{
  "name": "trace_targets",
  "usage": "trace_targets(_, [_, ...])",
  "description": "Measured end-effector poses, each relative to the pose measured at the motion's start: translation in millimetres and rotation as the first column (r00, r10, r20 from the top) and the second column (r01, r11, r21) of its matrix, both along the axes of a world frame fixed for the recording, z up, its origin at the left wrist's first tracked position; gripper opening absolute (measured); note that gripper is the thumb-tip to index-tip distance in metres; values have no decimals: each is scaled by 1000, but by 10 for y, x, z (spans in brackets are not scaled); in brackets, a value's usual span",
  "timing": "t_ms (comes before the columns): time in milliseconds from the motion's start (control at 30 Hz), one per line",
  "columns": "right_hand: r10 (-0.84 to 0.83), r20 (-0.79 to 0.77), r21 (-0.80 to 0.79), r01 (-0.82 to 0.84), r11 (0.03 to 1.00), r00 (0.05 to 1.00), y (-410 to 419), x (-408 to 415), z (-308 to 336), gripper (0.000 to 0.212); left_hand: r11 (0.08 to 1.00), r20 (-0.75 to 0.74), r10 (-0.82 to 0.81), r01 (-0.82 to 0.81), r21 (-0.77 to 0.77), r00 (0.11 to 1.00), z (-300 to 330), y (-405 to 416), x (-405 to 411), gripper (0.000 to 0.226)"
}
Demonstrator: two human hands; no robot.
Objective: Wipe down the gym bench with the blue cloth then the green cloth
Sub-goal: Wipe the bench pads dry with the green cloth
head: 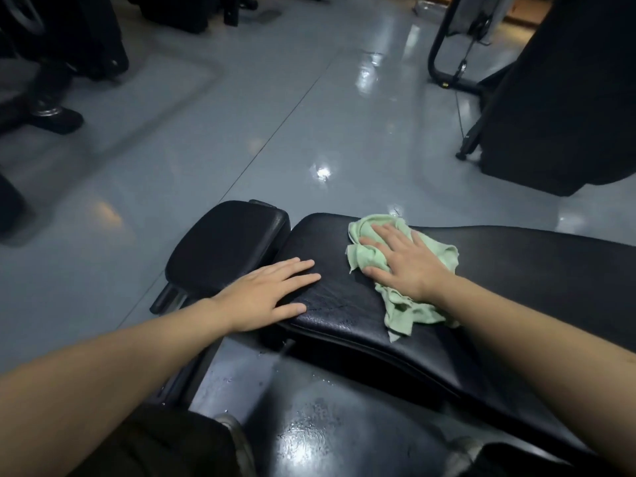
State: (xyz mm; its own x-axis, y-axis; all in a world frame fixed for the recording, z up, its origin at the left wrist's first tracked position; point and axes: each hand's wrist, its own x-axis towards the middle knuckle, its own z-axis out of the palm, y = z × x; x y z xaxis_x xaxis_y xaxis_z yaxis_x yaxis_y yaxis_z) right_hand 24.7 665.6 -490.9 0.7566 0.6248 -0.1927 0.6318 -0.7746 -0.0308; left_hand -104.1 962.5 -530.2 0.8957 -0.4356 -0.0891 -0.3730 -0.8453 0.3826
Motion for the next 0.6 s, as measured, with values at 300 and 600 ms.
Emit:
trace_targets(300, [74, 2, -17, -74, 997, 997, -296, -864, 9, 81, 998, -61, 63, -64, -8, 996, -35, 166, -153, 64])
trace_targets(600, [98, 54, -89, -93, 992, 994, -36, -1135, -68, 87, 993, 27, 104, -105, 59, 994, -178, 448, -233, 67])
